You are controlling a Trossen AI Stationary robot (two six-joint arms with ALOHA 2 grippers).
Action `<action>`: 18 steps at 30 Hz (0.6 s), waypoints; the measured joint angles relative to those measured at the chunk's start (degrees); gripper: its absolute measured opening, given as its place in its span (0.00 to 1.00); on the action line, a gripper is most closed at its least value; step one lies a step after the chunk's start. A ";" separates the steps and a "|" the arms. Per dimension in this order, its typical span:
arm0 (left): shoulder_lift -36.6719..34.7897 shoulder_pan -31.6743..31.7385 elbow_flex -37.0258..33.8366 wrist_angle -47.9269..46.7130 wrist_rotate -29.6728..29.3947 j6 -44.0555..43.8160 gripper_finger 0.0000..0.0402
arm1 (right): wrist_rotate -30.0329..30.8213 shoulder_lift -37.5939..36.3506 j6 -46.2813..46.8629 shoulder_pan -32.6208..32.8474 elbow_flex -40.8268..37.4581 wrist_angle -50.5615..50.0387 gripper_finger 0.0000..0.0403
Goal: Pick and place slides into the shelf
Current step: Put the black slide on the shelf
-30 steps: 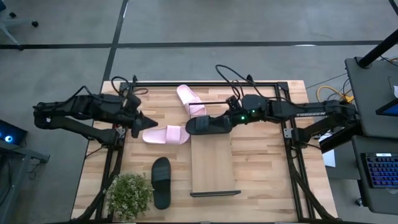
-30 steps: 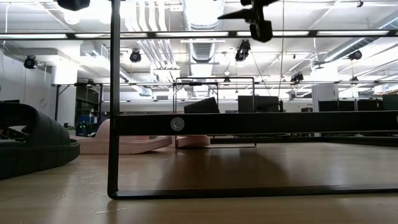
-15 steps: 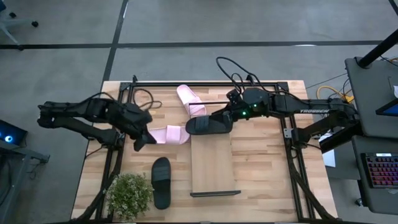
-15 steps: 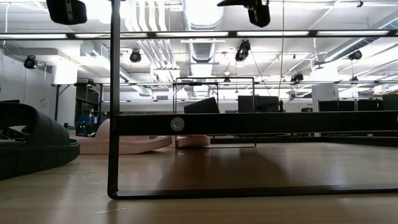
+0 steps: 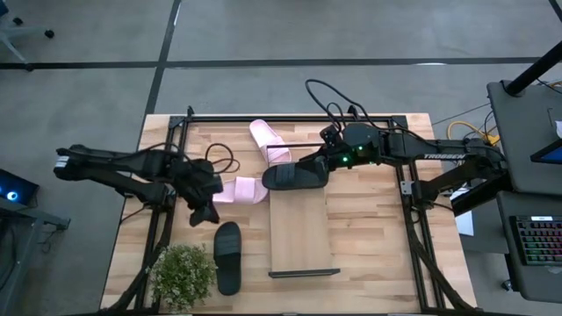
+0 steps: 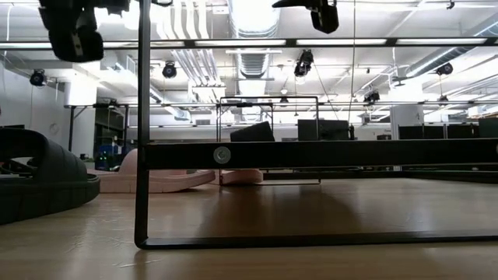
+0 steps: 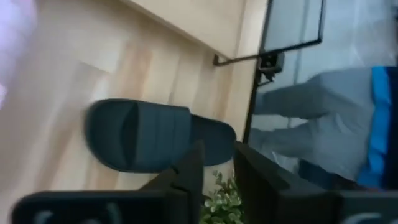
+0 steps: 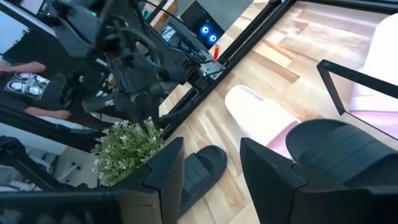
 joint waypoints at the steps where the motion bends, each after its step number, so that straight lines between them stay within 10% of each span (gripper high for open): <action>1: 0.00 0.00 -1.13 0.90 1.50 0.00 0.24 | -0.01 0.00 0.00 0.00 0.00 -0.02 0.37; 18: 1.78 0.00 -14.69 14.82 10.21 3.26 0.46 | -0.02 0.00 0.20 0.00 0.22 0.04 0.36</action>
